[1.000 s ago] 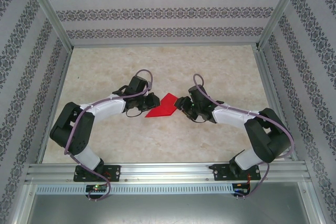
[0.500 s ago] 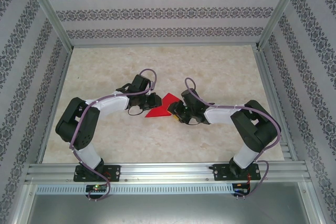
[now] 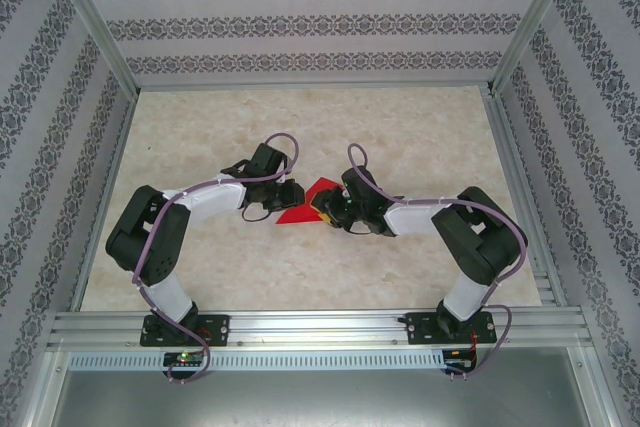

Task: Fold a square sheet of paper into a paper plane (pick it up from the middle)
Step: Fourth fold the wing at the center of the table.

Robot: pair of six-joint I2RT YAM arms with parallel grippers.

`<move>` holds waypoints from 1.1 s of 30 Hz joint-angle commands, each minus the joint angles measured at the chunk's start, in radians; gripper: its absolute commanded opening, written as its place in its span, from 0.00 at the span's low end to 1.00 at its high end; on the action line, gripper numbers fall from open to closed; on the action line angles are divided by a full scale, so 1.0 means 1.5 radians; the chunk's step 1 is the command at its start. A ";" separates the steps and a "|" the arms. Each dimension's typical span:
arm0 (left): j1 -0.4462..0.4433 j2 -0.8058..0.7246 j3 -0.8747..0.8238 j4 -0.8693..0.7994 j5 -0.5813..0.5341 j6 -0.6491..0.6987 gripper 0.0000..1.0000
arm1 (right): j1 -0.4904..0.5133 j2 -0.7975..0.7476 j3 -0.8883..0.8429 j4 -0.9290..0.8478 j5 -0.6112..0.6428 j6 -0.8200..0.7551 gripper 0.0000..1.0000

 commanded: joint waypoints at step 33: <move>-0.004 -0.172 -0.047 0.102 -0.015 0.252 0.95 | -0.079 -0.138 0.035 -0.216 0.019 -0.055 0.05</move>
